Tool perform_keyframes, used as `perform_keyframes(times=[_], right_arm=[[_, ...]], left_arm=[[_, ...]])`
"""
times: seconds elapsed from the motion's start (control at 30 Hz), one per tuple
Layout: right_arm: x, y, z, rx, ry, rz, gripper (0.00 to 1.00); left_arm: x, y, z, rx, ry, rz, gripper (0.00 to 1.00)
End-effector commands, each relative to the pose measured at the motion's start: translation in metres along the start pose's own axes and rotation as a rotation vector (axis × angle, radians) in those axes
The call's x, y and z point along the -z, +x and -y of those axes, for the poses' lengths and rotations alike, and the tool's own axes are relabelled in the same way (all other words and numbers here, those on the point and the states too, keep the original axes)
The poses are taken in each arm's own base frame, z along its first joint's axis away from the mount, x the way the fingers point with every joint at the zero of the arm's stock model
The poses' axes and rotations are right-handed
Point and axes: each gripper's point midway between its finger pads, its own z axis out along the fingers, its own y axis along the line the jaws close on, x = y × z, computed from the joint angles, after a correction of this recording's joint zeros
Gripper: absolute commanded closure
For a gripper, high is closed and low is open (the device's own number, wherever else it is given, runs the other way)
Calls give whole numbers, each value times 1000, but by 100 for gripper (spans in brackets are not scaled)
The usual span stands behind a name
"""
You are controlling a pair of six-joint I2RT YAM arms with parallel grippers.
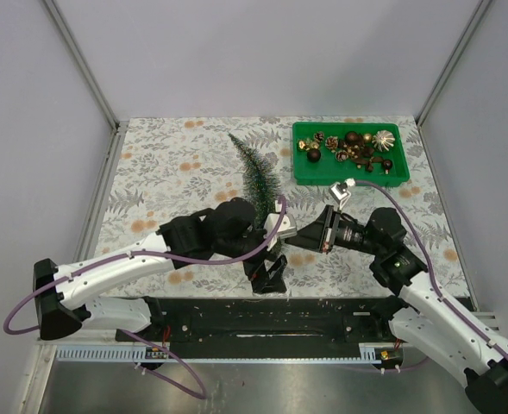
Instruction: Decorate the small christmas tree
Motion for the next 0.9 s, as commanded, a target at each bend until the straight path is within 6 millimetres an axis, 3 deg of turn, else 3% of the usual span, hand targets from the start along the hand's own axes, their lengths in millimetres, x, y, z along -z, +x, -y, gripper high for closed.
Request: perform_keyframes(times=[0.0,0.13,0.33,0.43,0.5,0.63,0.87], right_arm=[[3,-17,-45,126,-124,89,100],[1,-15,-46,112,-143,103,100],[-4,-11,-48,113,-157,103,100],[-3,-11,-50,127,-152,98,100],[-1,-11,-51,138,-146,101,100],[4,-5,-43,137,-103,90,100],[32,27,-6,107,69,35,100]], left_arm=[[2,8,3,-40,23,15,6],[1,1,-10,-54,-40,35,10],[1,-5,9,-49,67,36,17],[0,1,9,-59,75,21,41],[3,8,4,-95,53,4,65],[11,32,-6,-179,18,-62,100],[48,74,-21,-409,-41,-195,100]])
